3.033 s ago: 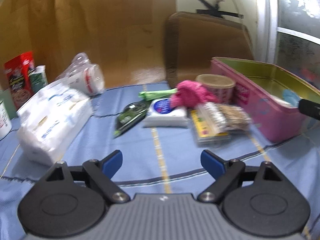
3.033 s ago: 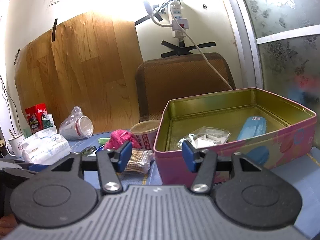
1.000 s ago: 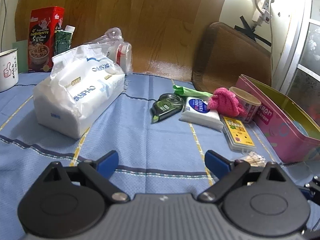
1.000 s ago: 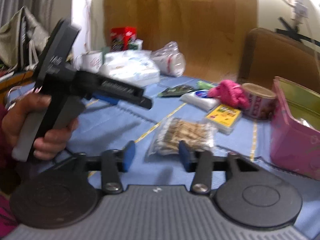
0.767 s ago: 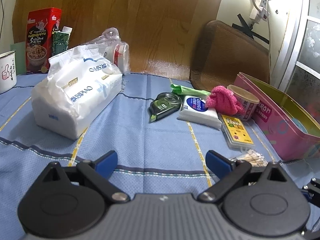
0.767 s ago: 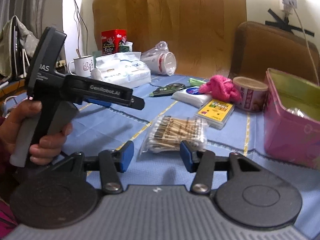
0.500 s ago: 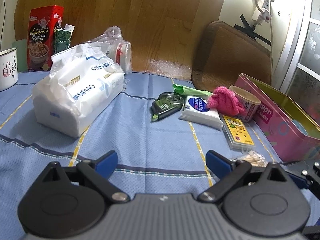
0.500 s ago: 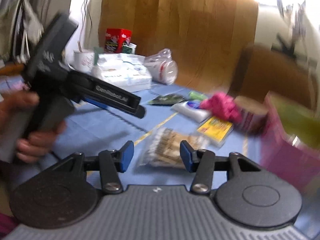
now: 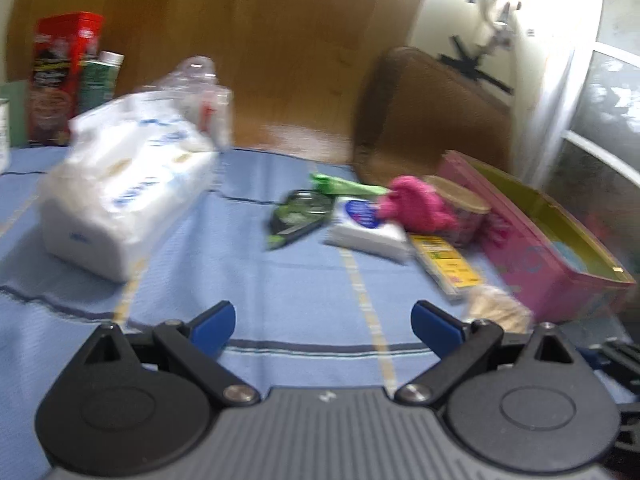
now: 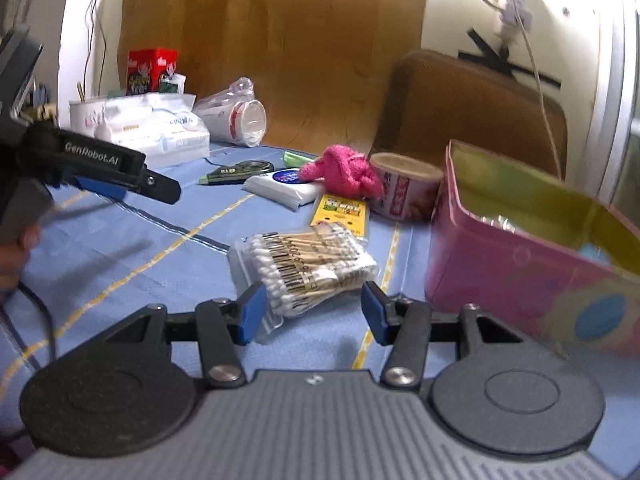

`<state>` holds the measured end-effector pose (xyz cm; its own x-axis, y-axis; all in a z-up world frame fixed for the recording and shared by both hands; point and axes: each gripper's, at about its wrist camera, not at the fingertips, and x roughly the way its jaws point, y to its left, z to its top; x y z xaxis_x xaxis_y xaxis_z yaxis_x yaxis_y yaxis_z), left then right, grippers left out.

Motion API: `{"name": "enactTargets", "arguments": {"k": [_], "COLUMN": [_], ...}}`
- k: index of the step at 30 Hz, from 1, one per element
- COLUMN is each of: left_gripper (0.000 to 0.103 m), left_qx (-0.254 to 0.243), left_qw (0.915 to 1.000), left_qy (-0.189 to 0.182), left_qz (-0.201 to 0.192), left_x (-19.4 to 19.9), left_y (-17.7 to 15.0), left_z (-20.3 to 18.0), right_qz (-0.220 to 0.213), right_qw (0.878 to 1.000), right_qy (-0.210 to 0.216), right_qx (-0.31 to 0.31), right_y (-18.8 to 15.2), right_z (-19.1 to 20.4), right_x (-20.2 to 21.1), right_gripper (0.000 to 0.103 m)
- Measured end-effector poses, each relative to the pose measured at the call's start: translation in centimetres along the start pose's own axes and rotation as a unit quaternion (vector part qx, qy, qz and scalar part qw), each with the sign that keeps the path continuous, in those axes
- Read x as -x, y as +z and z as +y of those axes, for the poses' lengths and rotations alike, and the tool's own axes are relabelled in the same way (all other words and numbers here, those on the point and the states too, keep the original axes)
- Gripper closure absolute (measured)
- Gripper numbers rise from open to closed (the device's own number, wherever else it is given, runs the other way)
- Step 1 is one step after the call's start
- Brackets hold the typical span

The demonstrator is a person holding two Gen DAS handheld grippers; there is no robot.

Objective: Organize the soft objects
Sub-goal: 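Close the right gripper on the cotton swab bag and lift it, then carry the swab bag into the pink tin and open the right gripper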

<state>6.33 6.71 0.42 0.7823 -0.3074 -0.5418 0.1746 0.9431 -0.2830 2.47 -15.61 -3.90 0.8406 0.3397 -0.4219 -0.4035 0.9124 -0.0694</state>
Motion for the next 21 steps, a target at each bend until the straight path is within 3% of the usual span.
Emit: {"name": "enactTargets", "arguments": {"k": [5,10,12,14,15,17,18,21], "left_gripper": [0.009,0.012,0.014,0.025,0.029,0.039,0.043,0.046], "left_qx": [-0.037,-0.075,-0.073,-0.077,-0.092,-0.106,-0.101,-0.087], "left_qw": [0.9976,0.9931,0.9903,0.9872,0.9876,0.9867,0.9865,0.9875], "left_qy": [-0.056,-0.084,-0.105,-0.110,-0.100,-0.093,-0.098,-0.111], "left_qz": [0.016,0.033,0.056,0.086,0.078,0.082,0.084,0.070], "left_x": [-1.5,-3.6,-4.6,-5.8,-5.6,-5.2,-4.8,-3.1], "left_y": [0.4,0.8,0.8,0.5,0.2,-0.1,-0.1,0.4], "left_z": [-3.3,-6.7,-7.4,-8.0,-8.5,-9.1,-9.0,-8.8], "right_qz": [0.017,0.033,0.037,0.042,0.040,0.035,0.033,0.014], "right_qw": [0.999,0.999,0.999,0.998,0.998,0.998,0.998,0.998], "right_qy": [0.025,0.024,0.030,0.039,0.043,0.053,0.051,0.056], "right_qx": [-0.025,-0.025,-0.026,-0.027,-0.026,-0.020,-0.017,-0.024], "right_y": [0.1,0.3,0.4,0.4,0.4,0.5,0.5,0.3], "right_z": [0.1,-0.2,-0.4,-0.6,-0.5,-0.4,-0.3,-0.7], "right_x": [-0.9,-1.4,-1.7,-2.1,-2.2,-2.3,-2.2,-1.5], "right_gripper": [0.048,0.048,0.048,0.050,0.051,0.067,0.069,0.075]}}
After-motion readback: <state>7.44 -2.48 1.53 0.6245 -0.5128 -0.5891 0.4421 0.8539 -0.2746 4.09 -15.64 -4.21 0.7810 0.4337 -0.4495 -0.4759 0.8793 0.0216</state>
